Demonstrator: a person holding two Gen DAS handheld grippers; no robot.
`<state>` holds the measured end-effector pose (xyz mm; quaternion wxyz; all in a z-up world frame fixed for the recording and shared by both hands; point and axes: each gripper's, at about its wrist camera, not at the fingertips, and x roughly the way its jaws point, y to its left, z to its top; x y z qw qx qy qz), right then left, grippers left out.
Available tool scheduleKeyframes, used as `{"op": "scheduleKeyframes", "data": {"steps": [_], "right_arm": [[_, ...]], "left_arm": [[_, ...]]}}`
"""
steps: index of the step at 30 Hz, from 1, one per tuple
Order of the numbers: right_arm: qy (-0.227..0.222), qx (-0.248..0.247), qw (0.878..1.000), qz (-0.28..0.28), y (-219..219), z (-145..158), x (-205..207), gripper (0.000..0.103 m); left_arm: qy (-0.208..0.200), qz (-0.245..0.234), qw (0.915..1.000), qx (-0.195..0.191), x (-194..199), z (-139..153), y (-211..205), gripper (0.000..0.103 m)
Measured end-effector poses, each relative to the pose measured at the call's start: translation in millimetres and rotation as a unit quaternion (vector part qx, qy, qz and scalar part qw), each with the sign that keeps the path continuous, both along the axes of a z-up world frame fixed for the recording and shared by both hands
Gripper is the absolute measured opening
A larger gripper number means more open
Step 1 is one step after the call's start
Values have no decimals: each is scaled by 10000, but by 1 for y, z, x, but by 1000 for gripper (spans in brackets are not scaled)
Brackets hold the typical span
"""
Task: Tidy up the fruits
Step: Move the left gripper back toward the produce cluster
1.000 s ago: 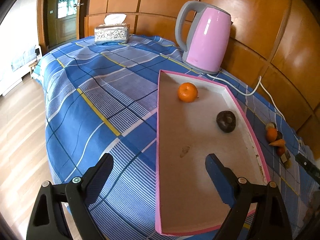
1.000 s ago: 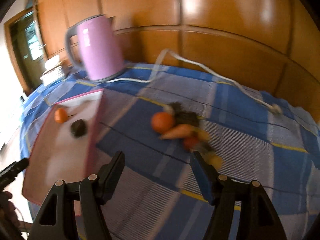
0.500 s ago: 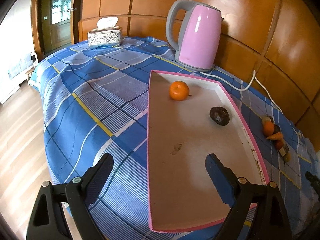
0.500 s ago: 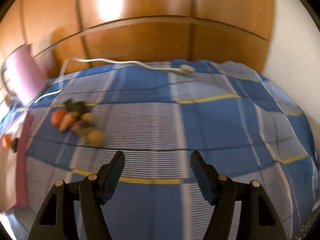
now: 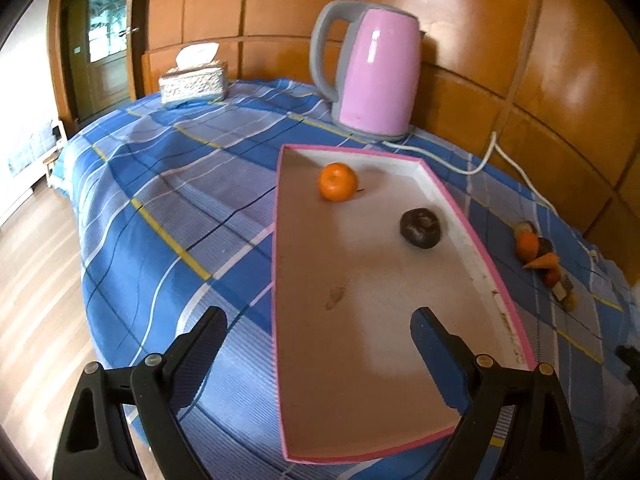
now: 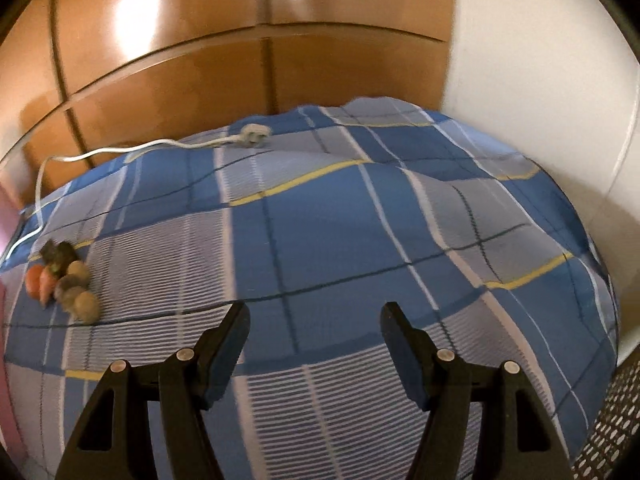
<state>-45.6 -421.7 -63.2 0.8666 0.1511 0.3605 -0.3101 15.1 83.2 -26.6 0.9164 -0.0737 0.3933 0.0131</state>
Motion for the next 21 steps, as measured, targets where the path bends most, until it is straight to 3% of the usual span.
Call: {"op": "scheduleKeyframes", "data": {"steps": [9, 12, 21], "right_arm": [[250, 163, 9983, -506, -21, -23, -7, 69], [226, -33, 9985, -497, -17, -26, -7, 71], [185, -46, 9987, -476, -17, -28, -7, 77]], "left_arm": [[-44, -720, 9973, -116, 8, 14, -23, 94], [-17, -940, 9954, -196, 15, 21, -32, 93], [83, -1962, 9802, -241, 46, 41, -85, 82]]}}
